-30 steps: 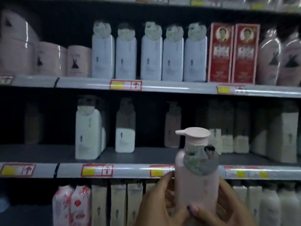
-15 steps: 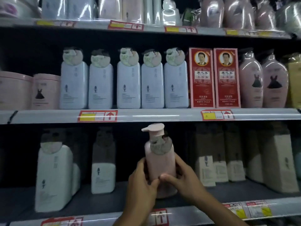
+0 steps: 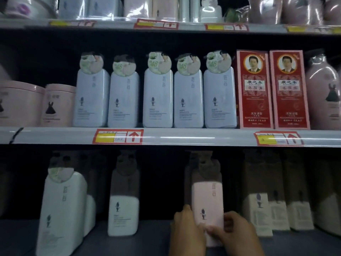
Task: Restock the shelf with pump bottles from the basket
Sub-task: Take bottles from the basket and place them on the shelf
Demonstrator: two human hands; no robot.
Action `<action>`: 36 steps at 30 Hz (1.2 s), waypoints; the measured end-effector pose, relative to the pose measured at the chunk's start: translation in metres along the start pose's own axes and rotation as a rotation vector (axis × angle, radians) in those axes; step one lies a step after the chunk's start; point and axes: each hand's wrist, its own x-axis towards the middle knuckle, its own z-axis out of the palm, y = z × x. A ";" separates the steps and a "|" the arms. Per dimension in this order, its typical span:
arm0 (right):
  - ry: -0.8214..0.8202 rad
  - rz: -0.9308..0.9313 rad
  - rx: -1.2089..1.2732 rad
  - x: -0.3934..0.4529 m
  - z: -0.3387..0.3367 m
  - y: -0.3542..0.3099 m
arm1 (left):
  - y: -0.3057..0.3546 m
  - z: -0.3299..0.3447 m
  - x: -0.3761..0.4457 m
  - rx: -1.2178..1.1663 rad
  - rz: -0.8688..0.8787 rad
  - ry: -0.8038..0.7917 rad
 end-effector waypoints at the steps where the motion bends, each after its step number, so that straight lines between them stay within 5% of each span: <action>1: -0.001 0.010 -0.015 0.003 0.001 -0.002 | 0.002 0.002 0.004 0.012 0.002 0.004; 11: -0.033 -0.004 -0.062 0.016 -0.001 -0.008 | -0.003 0.016 0.024 0.033 0.018 0.048; 18: 0.219 -0.229 0.068 -0.058 -0.029 -0.027 | -0.008 -0.013 -0.014 -0.325 0.272 0.117; 22: 0.054 -0.309 0.183 -0.143 -0.015 -0.006 | -0.029 -0.026 -0.074 -0.508 0.356 0.088; 26: -0.215 -0.310 0.135 -0.239 0.014 0.057 | -0.101 -0.012 -0.172 -0.442 0.387 0.004; 31: -0.617 -0.127 -0.237 -0.316 0.057 0.169 | -0.213 0.028 -0.286 -0.230 0.173 -0.308; 36: -0.906 -0.231 -0.629 -0.360 0.086 0.234 | -0.262 0.051 -0.326 -0.205 0.010 -0.544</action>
